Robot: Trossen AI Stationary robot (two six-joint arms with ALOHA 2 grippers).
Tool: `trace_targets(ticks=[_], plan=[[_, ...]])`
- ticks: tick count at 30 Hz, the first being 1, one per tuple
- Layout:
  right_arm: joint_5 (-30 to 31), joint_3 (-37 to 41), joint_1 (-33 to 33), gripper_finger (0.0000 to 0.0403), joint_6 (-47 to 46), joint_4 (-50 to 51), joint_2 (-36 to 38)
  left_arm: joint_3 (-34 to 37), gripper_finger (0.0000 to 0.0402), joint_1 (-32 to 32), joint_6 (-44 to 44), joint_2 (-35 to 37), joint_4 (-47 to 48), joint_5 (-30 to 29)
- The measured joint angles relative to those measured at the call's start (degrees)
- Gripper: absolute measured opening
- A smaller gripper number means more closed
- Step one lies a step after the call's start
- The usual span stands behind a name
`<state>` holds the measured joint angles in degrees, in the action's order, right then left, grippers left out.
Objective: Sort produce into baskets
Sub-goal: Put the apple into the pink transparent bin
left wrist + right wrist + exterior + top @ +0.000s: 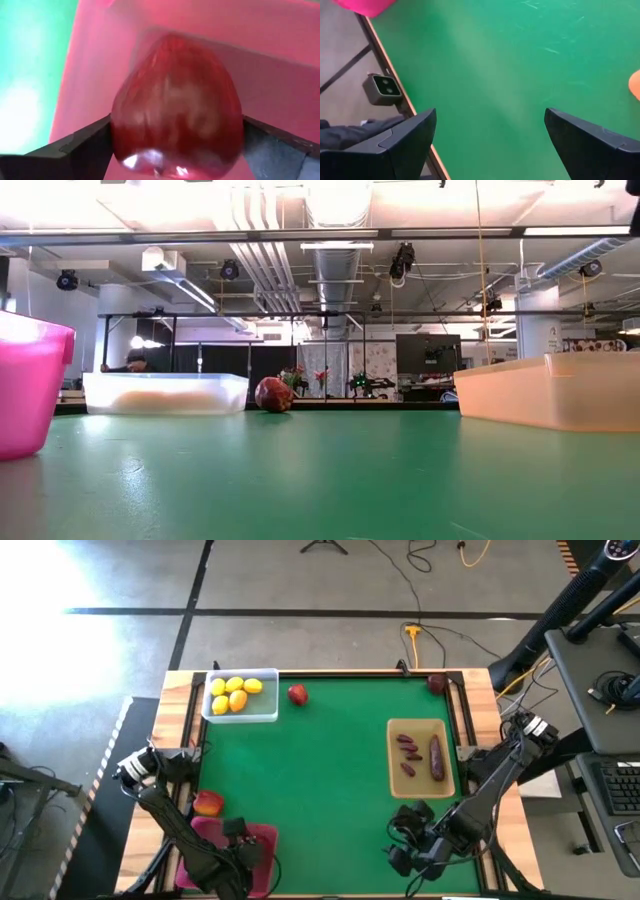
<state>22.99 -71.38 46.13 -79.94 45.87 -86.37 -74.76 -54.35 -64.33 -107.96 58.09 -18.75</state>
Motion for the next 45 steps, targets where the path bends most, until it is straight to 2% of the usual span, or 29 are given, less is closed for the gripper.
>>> trace_targets(ticks=[5,9,12,15,18,21,24,28,36,39,45], plan=[[-1.33,-0.25,-0.07,0.0364,-0.58,3.47,-0.07,-0.16,0.0367,0.25,-0.74,0.02,1.42,-0.08],[-17.09,1.58,-0.66,0.0364,-7.38,19.35,-0.12,-3.57,0.0368,0.21,-2.98,0.09,3.93,3.54],[-26.26,2.70,-0.66,0.0364,-9.07,26.47,0.04,-8.29,0.0368,-0.10,-0.62,0.13,4.63,3.47],[-34.28,2.97,-0.66,0.0364,-7.13,29.72,0.09,-13.76,0.0368,-0.19,8.51,0.13,2.47,-1.46],[-41.08,4.75,-0.63,0.0364,-5.43,30.50,-0.07,-18.87,0.0368,1.19,21.89,0.16,-2.64,-10.23],[-46.48,7.06,-0.13,0.0364,-5.25,28.96,-0.07,-22.04,0.0365,4.45,31.27,0.24,-8.58,-18.43],[-51.42,9.66,0.27,0.0364,-6.12,24.33,-0.07,-21.75,0.0361,6.92,38.05,0.08,-17.96,-20.88],[-53.47,11.58,0.50,0.0364,-6.21,19.70,-0.09,-19.58,0.0359,8.90,42.31,-1.75,-28.34,-17.69],[-53.06,13.51,0.50,0.0364,-1.90,19.77,-0.11,-12.93,0.0359,11.06,39.73,-2.08,-40.62,-16.25],[-52.45,14.14,0.50,0.0364,-2.73,19.71,-0.11,-10.14,0.0359,11.51,39.71,-1.89,-46.11,-16.06],[-55.90,17.45,0.52,0.0364,-5.78,17.52,-0.11,-5.53,0.0358,12.52,39.53,-0.69,-54.46,-13.45]])
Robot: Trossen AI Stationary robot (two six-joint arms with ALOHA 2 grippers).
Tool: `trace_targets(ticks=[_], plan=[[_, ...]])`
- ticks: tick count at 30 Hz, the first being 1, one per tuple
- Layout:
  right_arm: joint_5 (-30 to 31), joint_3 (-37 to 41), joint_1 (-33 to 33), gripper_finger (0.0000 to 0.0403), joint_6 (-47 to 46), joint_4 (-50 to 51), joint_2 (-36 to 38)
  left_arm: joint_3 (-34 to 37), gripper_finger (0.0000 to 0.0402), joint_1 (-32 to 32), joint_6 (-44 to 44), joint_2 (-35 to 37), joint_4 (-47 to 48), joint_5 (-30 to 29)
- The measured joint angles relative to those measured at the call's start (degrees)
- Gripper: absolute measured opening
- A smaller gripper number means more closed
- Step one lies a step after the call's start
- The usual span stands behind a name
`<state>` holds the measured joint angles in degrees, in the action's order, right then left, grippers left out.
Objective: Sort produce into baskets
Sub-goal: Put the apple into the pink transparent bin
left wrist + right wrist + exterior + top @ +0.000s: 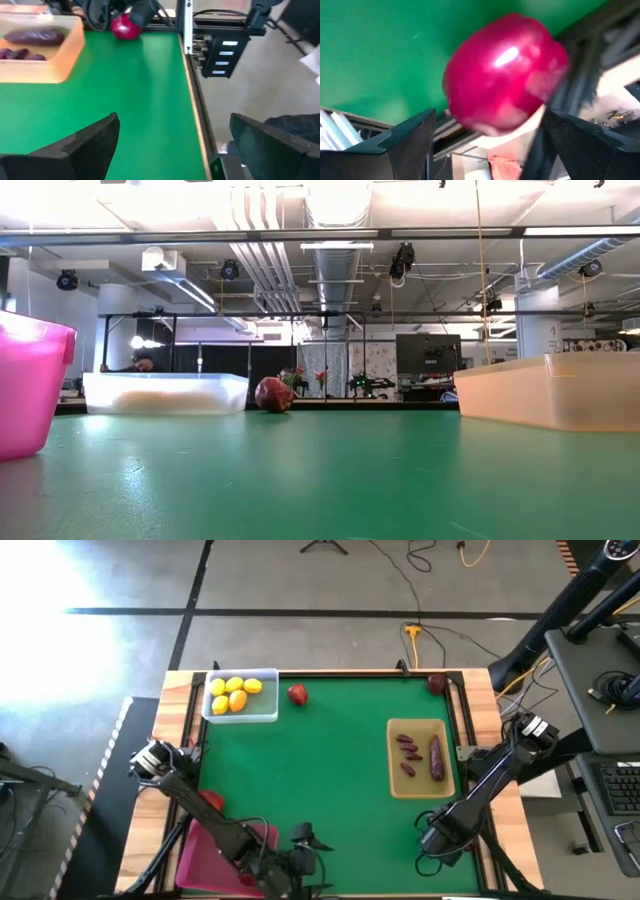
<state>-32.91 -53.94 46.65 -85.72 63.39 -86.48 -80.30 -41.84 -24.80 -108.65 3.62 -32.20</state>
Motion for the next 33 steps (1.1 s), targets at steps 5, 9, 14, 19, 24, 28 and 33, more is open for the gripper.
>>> trace_targets(ticks=[5,9,14,19,24,28,33], plan=[[1.26,2.71,-0.04,0.0364,-2.06,-12.28,0.00,2.07,0.0350,0.40,-0.20,0.68,-3.59,1.75],[4.34,2.58,-0.03,0.0364,-4.10,-21.49,0.02,2.12,0.0344,0.72,0.22,0.73,-3.64,1.79],[10.33,1.01,-0.04,0.0364,-4.38,-23.48,0.02,2.10,0.0343,1.35,1.84,0.73,-4.38,1.79],[15.47,1.11,0.13,0.0364,-3.77,-23.94,0.04,2.10,0.0343,1.61,2.05,0.73,-4.55,2.35],[23.38,1.38,0.09,0.0381,-5.32,-23.85,0.00,2.14,0.0342,1.57,2.05,0.73,-4.51,2.82],[26.10,2.45,-0.08,0.0395,-8.43,-23.89,0.00,2.44,0.0342,1.55,2.05,0.73,-4.50,3.40],[26.08,4.75,-0.17,0.0400,-12.73,-25.12,0.00,2.99,0.0342,1.54,2.05,0.73,-4.53,4.49]])
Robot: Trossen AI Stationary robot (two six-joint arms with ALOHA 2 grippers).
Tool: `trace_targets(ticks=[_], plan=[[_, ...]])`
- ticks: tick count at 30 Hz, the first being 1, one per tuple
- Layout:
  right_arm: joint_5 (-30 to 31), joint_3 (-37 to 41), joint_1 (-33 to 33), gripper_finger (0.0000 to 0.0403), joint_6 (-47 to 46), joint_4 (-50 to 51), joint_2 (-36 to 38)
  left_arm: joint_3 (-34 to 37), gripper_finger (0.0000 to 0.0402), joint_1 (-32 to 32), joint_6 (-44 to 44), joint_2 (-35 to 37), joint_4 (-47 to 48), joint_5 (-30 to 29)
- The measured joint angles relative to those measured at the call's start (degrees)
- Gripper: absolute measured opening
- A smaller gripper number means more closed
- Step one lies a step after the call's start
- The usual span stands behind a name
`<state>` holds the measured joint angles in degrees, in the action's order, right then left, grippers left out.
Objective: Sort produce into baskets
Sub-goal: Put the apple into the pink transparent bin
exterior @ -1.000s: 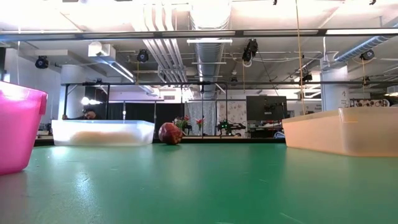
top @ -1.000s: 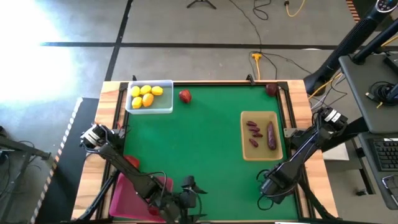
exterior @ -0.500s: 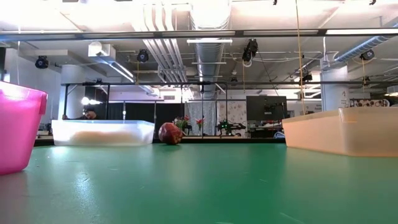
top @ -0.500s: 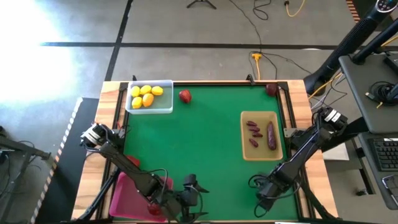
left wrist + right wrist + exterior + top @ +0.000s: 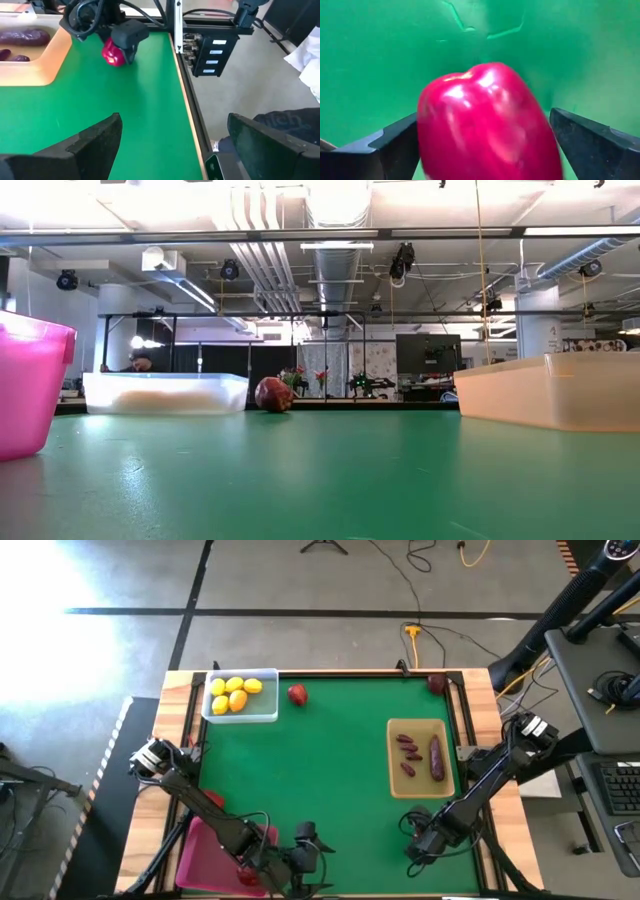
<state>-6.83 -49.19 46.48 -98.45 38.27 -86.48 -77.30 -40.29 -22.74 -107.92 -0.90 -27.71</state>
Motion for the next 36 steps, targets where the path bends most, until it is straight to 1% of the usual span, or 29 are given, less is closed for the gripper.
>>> trace_targets(ticks=[4,7,12,15,17,20,25,28,31,33,36], plan=[[0.00,0.39,0.00,0.0394,-1.03,-0.21,0.00,0.33,0.0342,0.02,-0.08,0.00,0.05,0.49],[-0.29,0.17,0.00,0.0374,-0.88,-0.41,0.00,0.33,0.0342,0.27,-0.21,0.17,0.61,2.08],[-0.66,-1.57,-0.14,0.0327,1.34,-0.29,0.00,0.40,0.0342,0.35,0.13,0.63,1.32,2.21],[-0.62,-4.61,-1.64,0.0322,4.45,-0.49,0.00,1.49,0.0342,0.35,0.17,0.63,0.08,2.17],[-0.12,-7.10,-3.25,0.0322,8.20,-0.41,0.00,2.46,0.0342,0.52,-0.29,0.63,-1.25,1.51],[3.06,-11.24,-6.02,0.0325,15.57,-0.29,-0.11,3.35,0.0342,1.37,-0.19,0.72,-3.24,1.52],[10.40,-16.85,-12.31,0.0333,30.14,0.42,-2.35,3.33,0.0342,3.54,1.39,0.72,-3.33,4.63],[13.91,-19.79,-16.01,0.0331,40.13,0.12,-5.72,3.54,0.0342,4.46,1.70,0.80,-3.22,6.31],[14.60,-21.75,-19.14,0.0332,46.64,-0.03,-10.79,5.25,0.0342,5.05,1.52,1.29,-3.11,8.97],[14.70,-22.87,-20.79,0.0336,50.21,-0.06,-14.35,7.61,0.0342,5.24,-0.42,2.25,-3.35,11.27],[15.04,-24.81,-22.76,0.0341,55.09,-0.17,-19.29,11.44,0.0342,5.23,-4.91,3.78,-5.22,12.11]])
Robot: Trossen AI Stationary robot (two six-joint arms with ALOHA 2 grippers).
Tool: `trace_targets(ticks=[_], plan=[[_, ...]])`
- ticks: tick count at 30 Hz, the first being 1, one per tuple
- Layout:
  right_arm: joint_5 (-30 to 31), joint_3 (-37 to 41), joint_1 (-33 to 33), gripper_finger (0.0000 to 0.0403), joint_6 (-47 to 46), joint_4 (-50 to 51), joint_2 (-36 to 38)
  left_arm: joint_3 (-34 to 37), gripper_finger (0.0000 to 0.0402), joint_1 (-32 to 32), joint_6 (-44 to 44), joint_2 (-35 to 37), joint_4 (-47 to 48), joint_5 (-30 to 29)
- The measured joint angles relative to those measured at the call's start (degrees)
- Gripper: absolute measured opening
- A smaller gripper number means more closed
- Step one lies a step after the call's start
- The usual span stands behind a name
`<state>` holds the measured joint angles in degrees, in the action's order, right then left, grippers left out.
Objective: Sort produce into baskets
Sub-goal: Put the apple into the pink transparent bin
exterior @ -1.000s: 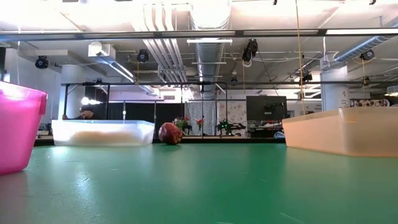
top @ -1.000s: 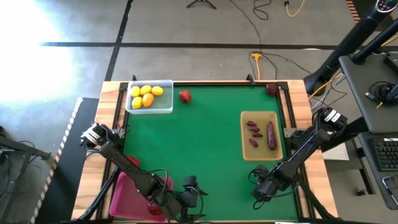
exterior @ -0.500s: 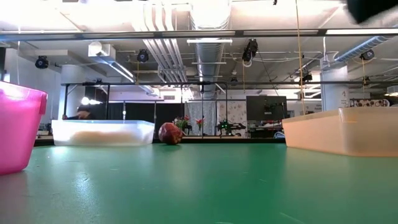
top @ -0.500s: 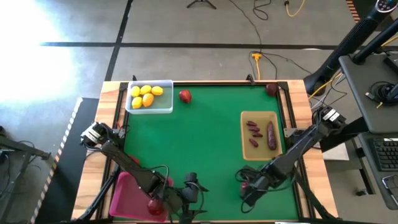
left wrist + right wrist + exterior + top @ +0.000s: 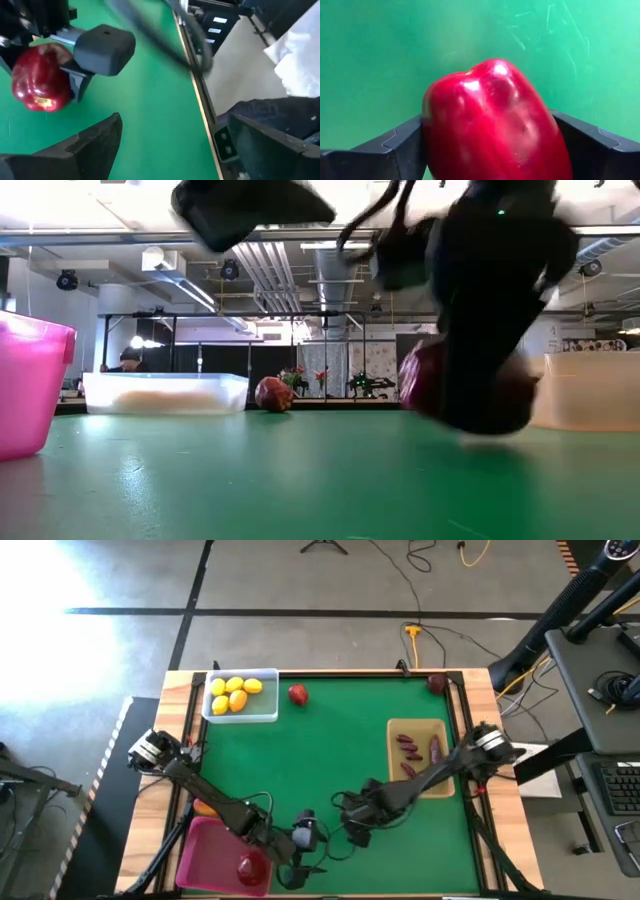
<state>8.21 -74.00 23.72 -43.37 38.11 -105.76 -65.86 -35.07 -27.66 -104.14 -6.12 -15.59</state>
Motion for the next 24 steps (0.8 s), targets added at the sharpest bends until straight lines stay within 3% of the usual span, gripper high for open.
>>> trace_targets(ticks=[5,11,18,21,24], plan=[[0.42,-4.87,-2.90,0.0338,6.66,-0.01,-5.17,6.01,0.0342,-0.81,-8.64,2.59,0.66,0.08],[0.44,-9.68,-6.48,0.0340,15.26,-0.07,-8.14,10.41,0.0342,-1.64,-13.42,7.63,8.22,-1.97],[1.02,-11.49,-8.79,0.0377,17.54,-0.29,-9.35,10.53,0.0343,-1.58,-13.72,10.75,14.95,-14.11],[1.00,-11.62,-8.76,0.0387,17.73,-0.29,-9.35,11.01,0.0343,-1.58,-13.88,9.48,13.21,-20.10],[0.92,-11.63,-8.72,0.0396,17.82,0.40,-9.17,12.52,0.0343,-1.39,-13.12,7.31,8.60,-21.30]])
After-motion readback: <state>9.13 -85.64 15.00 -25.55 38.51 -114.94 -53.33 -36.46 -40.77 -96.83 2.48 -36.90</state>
